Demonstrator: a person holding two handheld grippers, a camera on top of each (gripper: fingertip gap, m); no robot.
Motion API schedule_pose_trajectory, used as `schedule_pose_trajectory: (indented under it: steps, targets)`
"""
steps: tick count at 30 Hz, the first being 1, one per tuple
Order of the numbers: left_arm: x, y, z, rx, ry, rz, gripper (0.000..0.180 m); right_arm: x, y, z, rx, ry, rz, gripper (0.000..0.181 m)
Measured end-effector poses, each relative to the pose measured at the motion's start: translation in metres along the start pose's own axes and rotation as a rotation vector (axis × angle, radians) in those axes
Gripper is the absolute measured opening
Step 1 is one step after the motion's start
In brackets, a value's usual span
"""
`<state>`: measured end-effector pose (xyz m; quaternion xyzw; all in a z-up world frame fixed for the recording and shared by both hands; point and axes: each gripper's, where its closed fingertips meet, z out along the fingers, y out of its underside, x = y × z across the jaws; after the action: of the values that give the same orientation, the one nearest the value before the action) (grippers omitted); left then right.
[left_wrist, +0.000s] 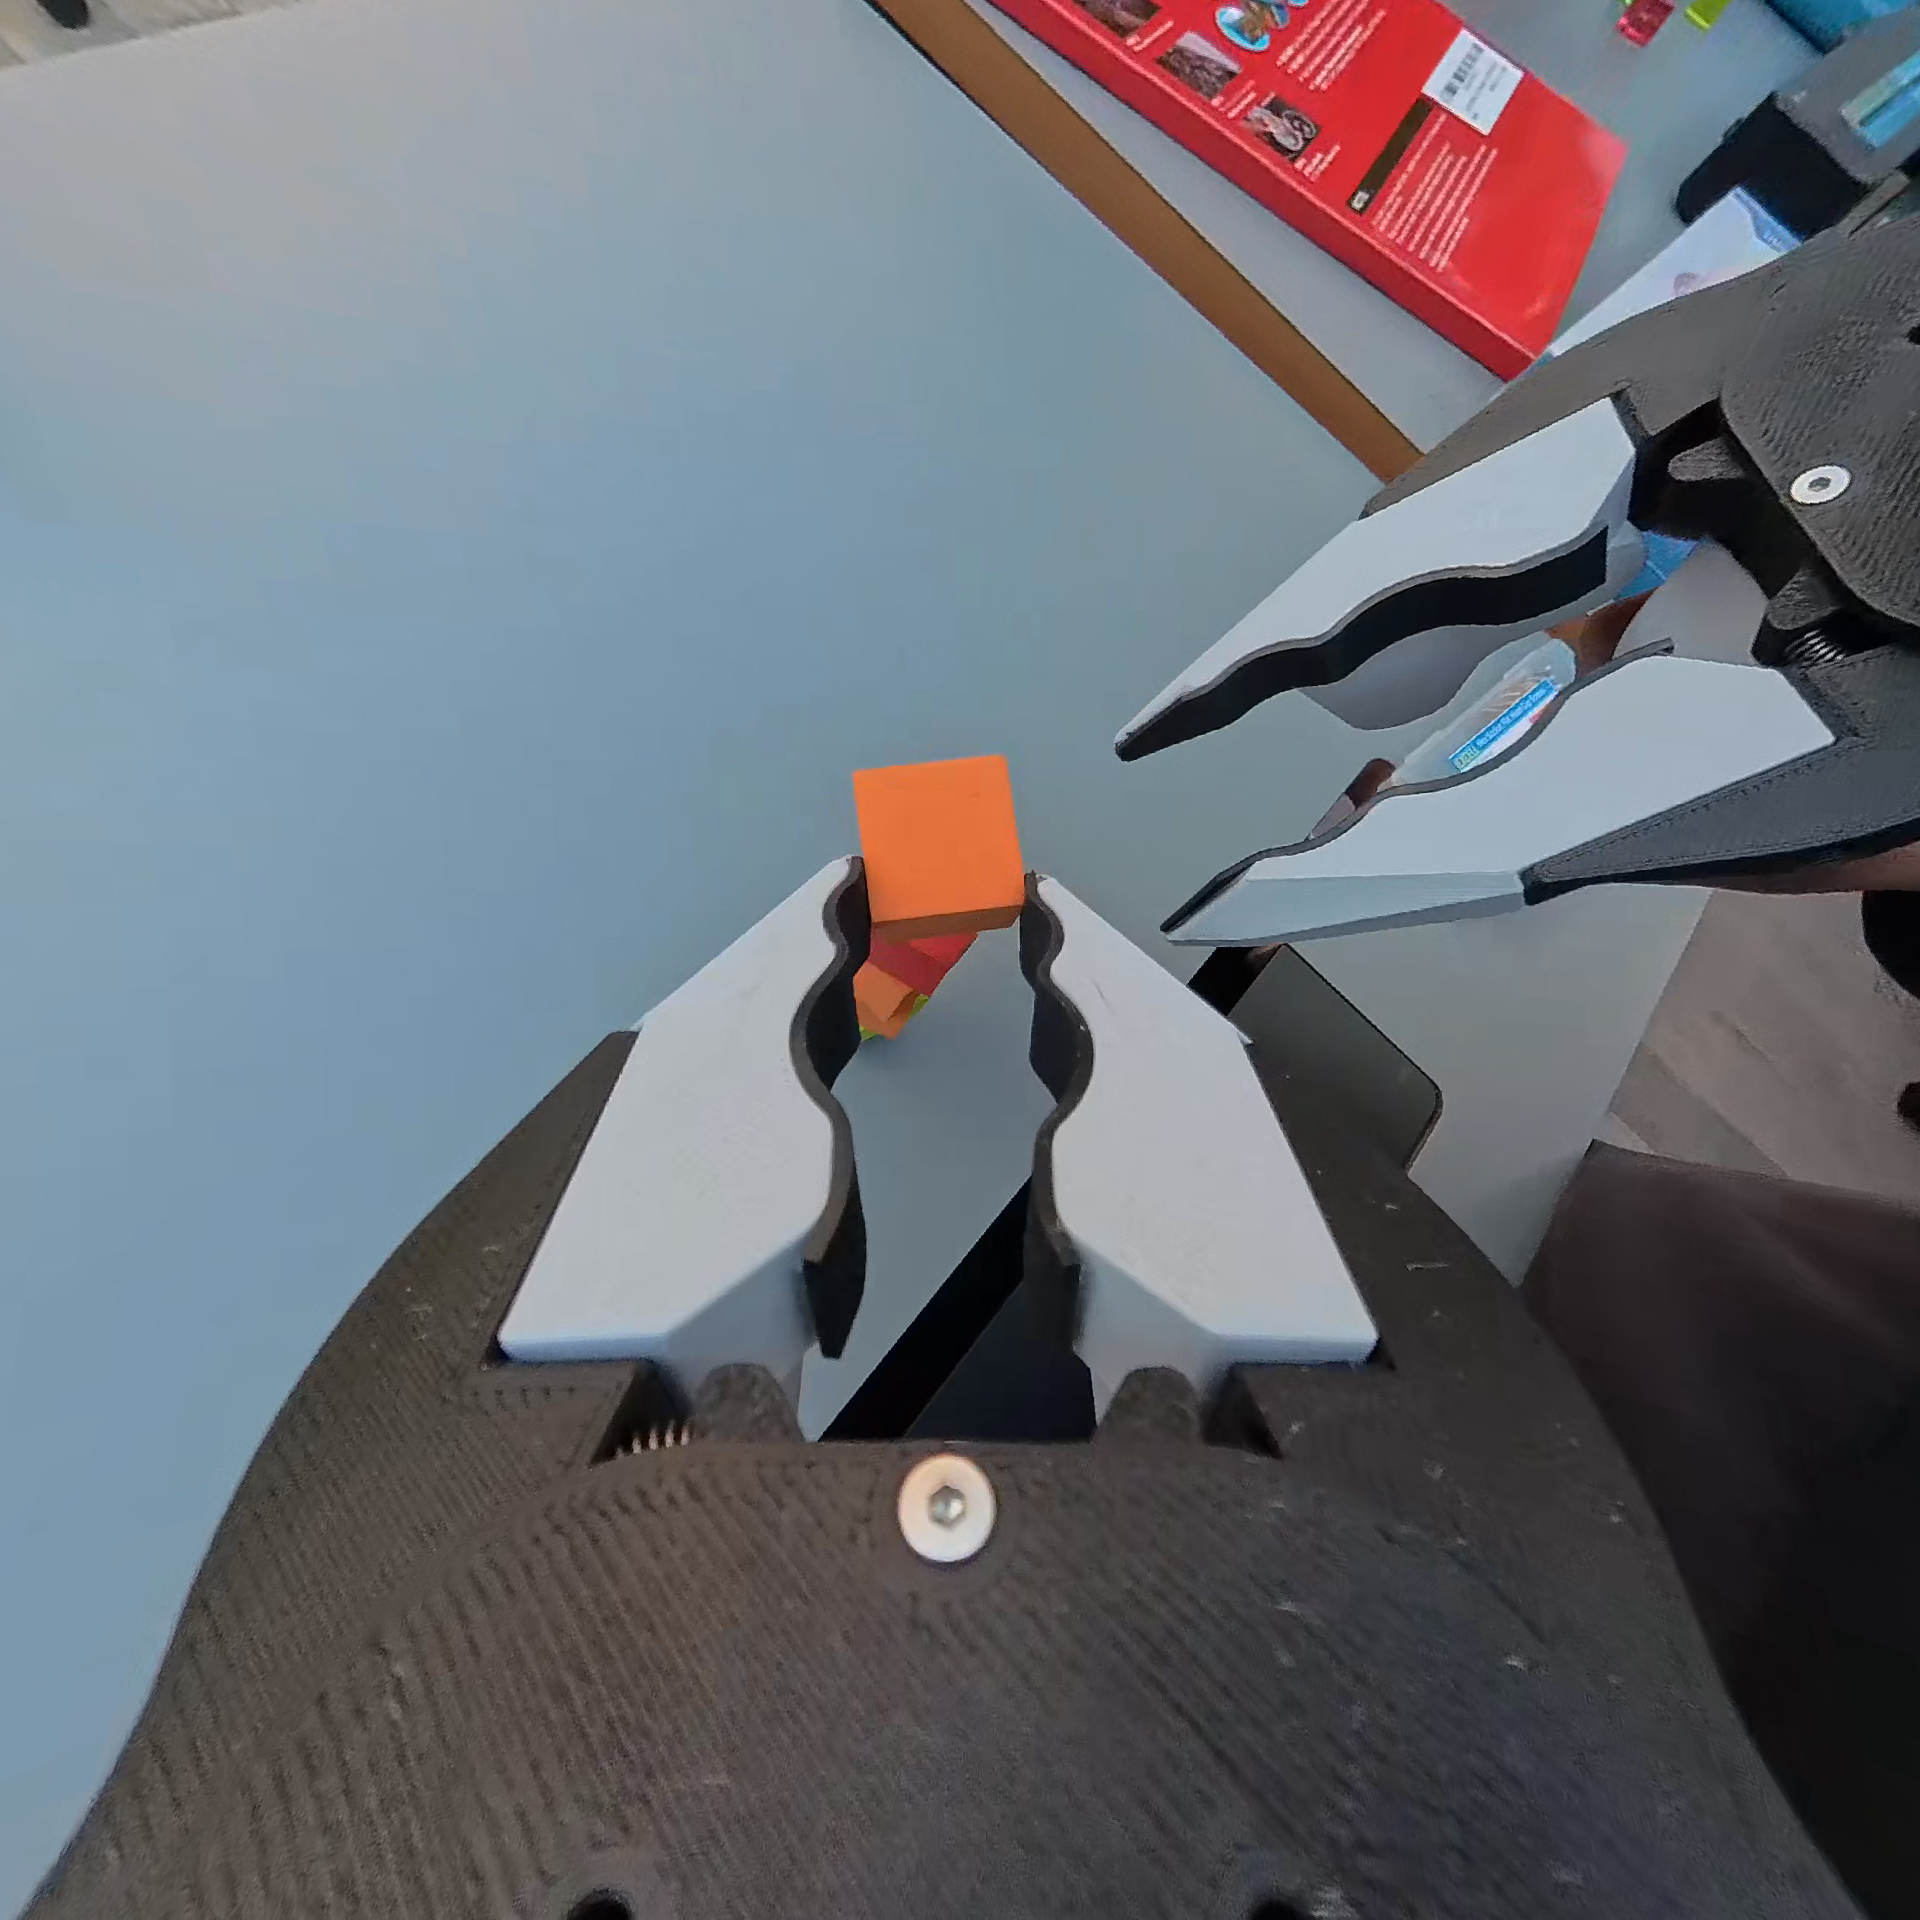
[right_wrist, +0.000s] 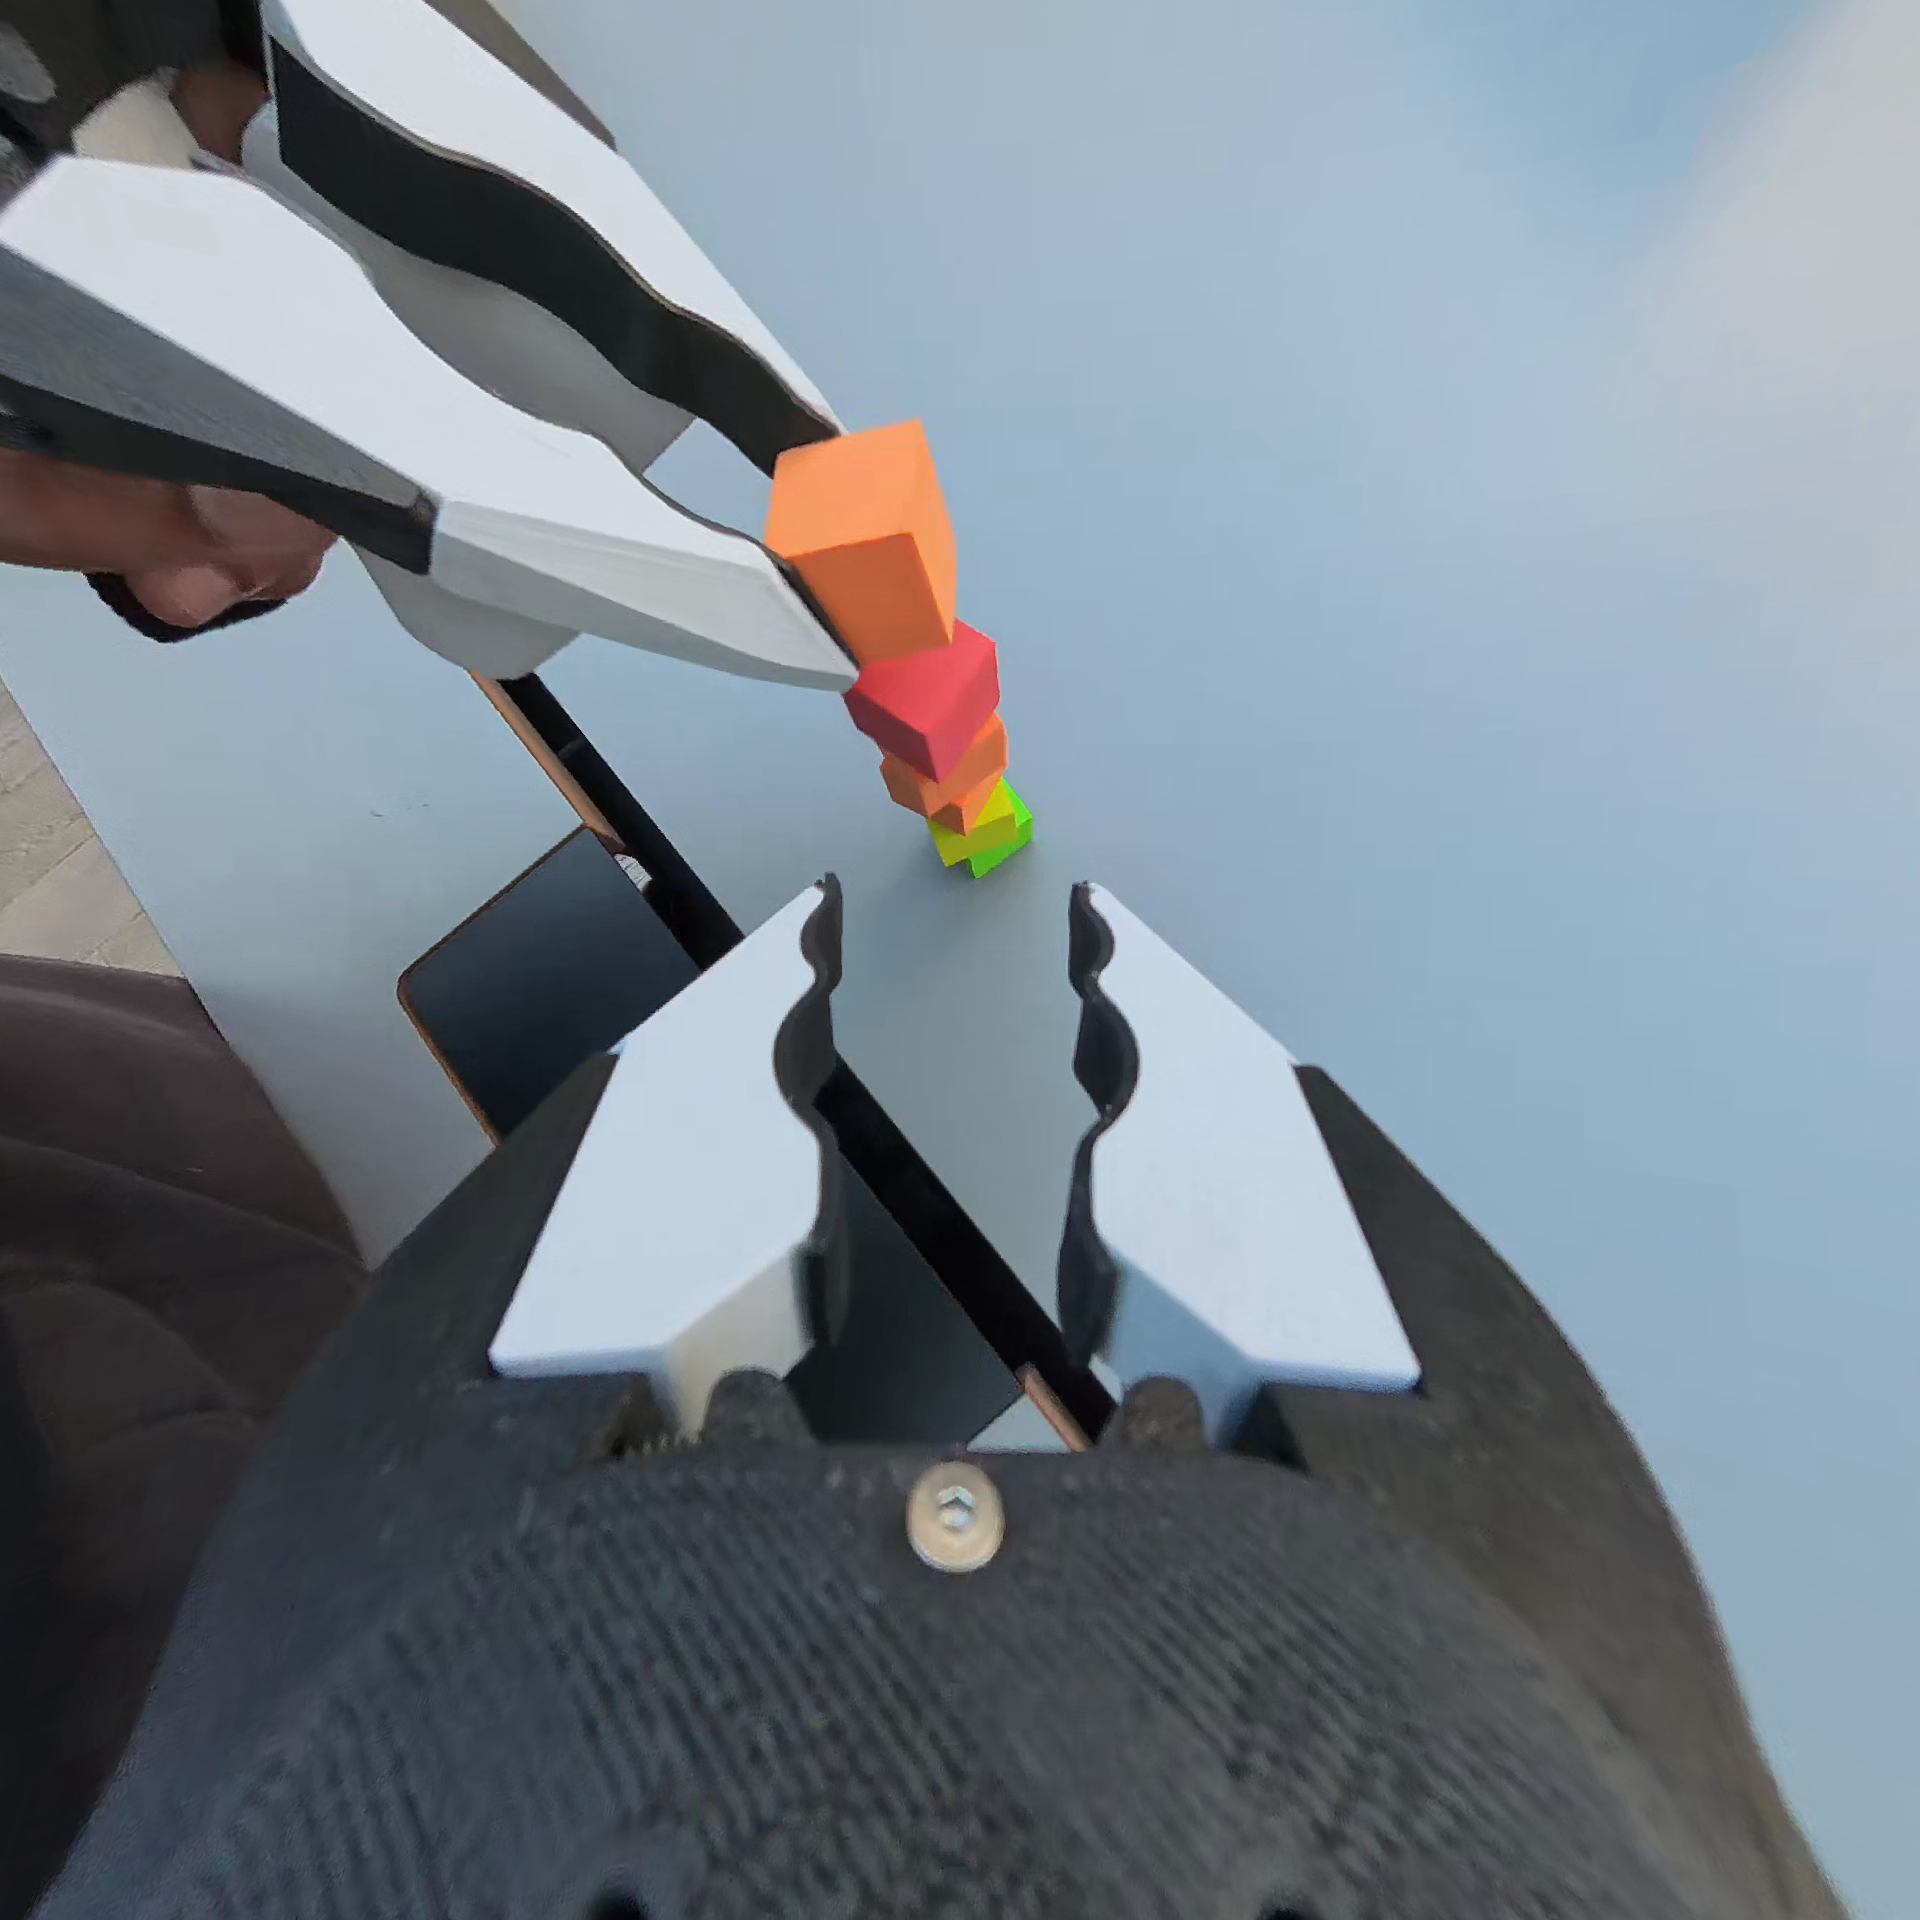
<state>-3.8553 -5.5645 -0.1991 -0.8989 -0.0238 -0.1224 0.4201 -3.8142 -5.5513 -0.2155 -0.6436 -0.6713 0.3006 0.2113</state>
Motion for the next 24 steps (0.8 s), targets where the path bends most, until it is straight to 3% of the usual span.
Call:
schedule_pose_trajectory:
  steps: [7, 11, 14, 16, 17, 24]
  targets:
    - [-0.002, 0.009, 0.013, -0.046, -0.019, 0.014, 0.027, -0.007, 0.008, -0.004, 0.015, -0.038, 0.065, 0.04]
    - [-0.003, 0.008, 0.004, -0.027, -0.012, -0.005, 0.039, -0.013, 0.012, 0.003, 0.011, -0.051, 0.069, 0.039]
    - [-0.012, 0.013, -0.008, -0.007, -0.032, -0.044, 0.04, -0.018, 0.03, 0.019, -0.028, -0.053, 0.05, 0.025]
    - [-0.021, 0.023, -0.016, -0.008, -0.045, -0.091, 0.04, -0.026, 0.051, 0.033, -0.088, -0.071, 0.043, 0.0]
    - [-0.026, 0.029, -0.019, -0.012, -0.051, -0.117, 0.04, -0.031, 0.059, 0.039, -0.107, -0.079, 0.037, 0.0]
    - [-0.048, 0.055, -0.044, 0.004, -0.104, -0.222, 0.039, -0.082, 0.049, 0.065, -0.019, -0.175, -0.223, 0.0]
